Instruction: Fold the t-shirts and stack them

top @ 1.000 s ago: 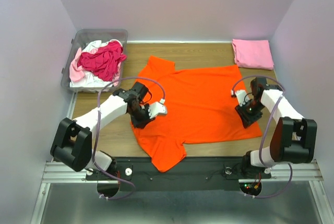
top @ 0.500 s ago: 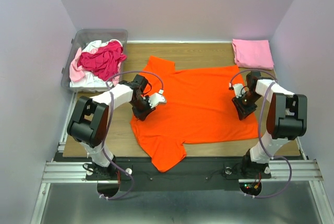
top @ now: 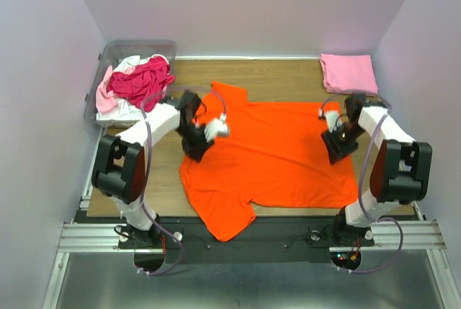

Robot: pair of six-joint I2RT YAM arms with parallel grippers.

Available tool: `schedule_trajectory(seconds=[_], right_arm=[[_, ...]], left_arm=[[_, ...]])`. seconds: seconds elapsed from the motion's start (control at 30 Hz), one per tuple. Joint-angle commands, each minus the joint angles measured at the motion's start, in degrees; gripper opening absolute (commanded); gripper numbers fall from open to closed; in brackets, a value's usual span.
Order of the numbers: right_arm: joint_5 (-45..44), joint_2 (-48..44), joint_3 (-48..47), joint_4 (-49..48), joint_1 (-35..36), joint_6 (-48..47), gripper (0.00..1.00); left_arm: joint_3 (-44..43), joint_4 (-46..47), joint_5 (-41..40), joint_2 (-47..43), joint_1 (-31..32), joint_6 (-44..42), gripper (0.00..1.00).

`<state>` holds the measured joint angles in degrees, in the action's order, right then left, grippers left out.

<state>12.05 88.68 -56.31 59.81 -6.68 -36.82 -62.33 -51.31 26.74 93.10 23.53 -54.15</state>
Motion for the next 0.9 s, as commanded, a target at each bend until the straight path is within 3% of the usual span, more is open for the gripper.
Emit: schedule_trajectory(seconds=[0.0, 0.07, 0.2, 0.4, 0.6, 0.87], right_arm=[[5.96, 6.83, -18.18, -1.36, -1.32, 3.15, 0.52], [8.32, 11.14, -27.73, -2.50, -2.54, 5.34, 0.59], [7.99, 23.69, -41.72, -6.36, -3.95, 11.65, 0.61], [2.90, 35.67, -55.64, -12.17, -4.75, 20.10, 0.60], [-3.08, 43.22, -61.45, -15.34, -4.75, 21.96, 0.59], [-1.69, 47.28, -64.54, -16.22, -5.10, 22.40, 0.58]], left_arm=[[-21.30, -1.95, 7.61, 5.73, -4.71, 2.71, 0.36], [-35.31, -2.48, 10.42, 10.50, -7.95, 5.36, 0.44], [-54.76, 2.08, 10.70, 23.40, -11.74, 15.72, 0.54], [-72.65, 12.18, 7.10, 36.25, -14.12, 31.20, 0.61], [-67.85, 26.07, 5.08, 38.73, -14.21, 40.42, 0.64], [-70.38, 29.34, 6.03, 47.17, -14.30, 46.84, 0.71]])
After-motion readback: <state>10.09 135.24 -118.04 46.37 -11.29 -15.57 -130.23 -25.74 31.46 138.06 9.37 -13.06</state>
